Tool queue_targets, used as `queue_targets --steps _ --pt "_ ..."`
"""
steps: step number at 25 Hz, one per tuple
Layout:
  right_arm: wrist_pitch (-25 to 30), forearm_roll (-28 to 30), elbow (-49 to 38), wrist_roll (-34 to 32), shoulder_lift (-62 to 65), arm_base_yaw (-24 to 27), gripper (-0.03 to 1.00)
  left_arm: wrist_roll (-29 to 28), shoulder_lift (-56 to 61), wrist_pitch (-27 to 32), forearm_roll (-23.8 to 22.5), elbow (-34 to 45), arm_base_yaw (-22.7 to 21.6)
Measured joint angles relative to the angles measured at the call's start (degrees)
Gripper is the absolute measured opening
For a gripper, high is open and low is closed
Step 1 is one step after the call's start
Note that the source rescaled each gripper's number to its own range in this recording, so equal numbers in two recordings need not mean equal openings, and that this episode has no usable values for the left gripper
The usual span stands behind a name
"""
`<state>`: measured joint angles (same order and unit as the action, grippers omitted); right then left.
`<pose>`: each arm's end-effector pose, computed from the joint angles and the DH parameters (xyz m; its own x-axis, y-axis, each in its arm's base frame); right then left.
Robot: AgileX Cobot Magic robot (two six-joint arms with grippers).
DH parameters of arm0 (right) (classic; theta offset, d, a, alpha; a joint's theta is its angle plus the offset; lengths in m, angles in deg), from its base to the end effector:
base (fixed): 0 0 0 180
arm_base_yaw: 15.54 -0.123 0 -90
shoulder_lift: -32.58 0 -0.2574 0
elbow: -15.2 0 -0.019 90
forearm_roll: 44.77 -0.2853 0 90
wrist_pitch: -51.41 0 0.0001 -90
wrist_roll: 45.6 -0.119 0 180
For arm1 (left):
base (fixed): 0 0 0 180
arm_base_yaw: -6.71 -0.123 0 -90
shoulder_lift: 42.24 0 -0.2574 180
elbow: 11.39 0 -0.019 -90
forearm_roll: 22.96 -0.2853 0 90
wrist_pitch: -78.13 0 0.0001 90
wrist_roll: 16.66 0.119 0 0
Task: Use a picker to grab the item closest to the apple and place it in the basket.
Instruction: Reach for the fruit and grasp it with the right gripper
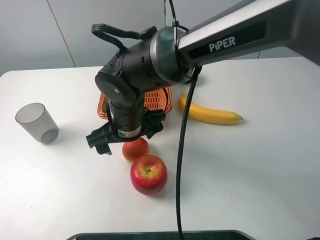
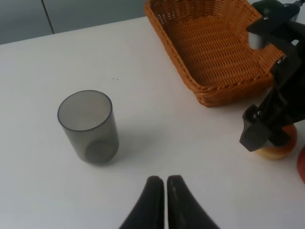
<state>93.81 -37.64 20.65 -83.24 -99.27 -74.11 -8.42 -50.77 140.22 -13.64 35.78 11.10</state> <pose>0.2359 0.3669 0.0445 -0.8822 -0.4208 -0.2112 -0.4373 0.8986 0.0367 0.0733 -0.0227 0.2832 -0.4454 0.1008 -0.8897 0.2328 0.9725 -0.0063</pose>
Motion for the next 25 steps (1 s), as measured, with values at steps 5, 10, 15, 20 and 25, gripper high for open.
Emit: queue_targets --steps 5,10,15,20,25 --pt "0.22 0.42 0.00 0.22 -1.23 0.09 1.00 0.00 0.00 0.00 0.00 0.00 0.00" --pt "-0.37 1.21 0.00 0.35 -2.07 0.09 1.00 0.00 0.00 0.00 0.00 0.00 0.00" --pt "-0.50 2.42 0.00 0.46 -2.53 0.09 1.00 0.00 0.00 0.00 0.00 0.00 0.00" --pt "-0.28 2.83 0.00 0.46 -3.35 0.09 1.00 0.00 0.00 0.00 0.00 0.00 0.00" --pt "0.46 2.83 0.00 0.60 -4.82 0.09 1.00 0.00 0.00 0.00 0.00 0.00 0.00"
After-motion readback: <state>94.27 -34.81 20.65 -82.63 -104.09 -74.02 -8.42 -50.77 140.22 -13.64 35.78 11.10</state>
